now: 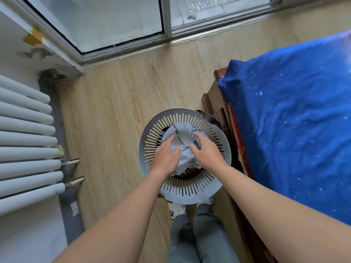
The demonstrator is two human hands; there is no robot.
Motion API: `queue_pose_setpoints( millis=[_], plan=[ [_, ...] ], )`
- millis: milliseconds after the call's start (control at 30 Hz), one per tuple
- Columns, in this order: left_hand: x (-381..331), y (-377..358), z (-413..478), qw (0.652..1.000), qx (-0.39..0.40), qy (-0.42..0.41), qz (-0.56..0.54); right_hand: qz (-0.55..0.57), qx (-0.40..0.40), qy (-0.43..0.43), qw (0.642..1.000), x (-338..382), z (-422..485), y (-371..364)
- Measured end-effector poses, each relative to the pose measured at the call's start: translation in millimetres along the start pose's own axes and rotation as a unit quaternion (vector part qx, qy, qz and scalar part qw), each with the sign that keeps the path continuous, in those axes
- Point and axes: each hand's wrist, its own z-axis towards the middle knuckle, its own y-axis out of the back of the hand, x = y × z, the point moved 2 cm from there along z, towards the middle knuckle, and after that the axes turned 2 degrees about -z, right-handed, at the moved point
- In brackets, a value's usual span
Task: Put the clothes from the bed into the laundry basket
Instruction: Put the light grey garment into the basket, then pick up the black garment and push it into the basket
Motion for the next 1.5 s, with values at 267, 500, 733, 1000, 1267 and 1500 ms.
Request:
queue_pose_setpoints(
  millis=[267,500,733,1000,1267,1500],
  plan=[
    [-84.2,46.6,-36.3,0.992,-0.016,-0.104,0.066,-0.003,-0.073,0.055,0.996,63.4,-46.8,68.4],
    [-229.0,116.0,-120.2,0.972,-0.040,-0.209,0.102,-0.031,-0.162,0.080,0.983,151.2,-140.9,188.4],
    [-333.3,175.2,-230.6,0.944,-0.077,-0.298,0.119,-0.032,-0.213,0.110,0.970,238.8,-242.6,273.1],
    [-360.9,195.7,-271.1,0.926,-0.071,-0.339,0.152,-0.044,-0.245,0.124,0.960,272.6,-284.6,299.2],
    [-394.9,146.1,-287.6,0.880,-0.029,-0.415,0.230,-0.019,-0.298,0.080,0.951,224.1,-319.1,323.6],
    [-436.4,17.7,-335.4,0.807,0.044,-0.513,0.291,-0.015,-0.372,-0.010,0.928,106.3,-387.5,359.9]
  ],
)
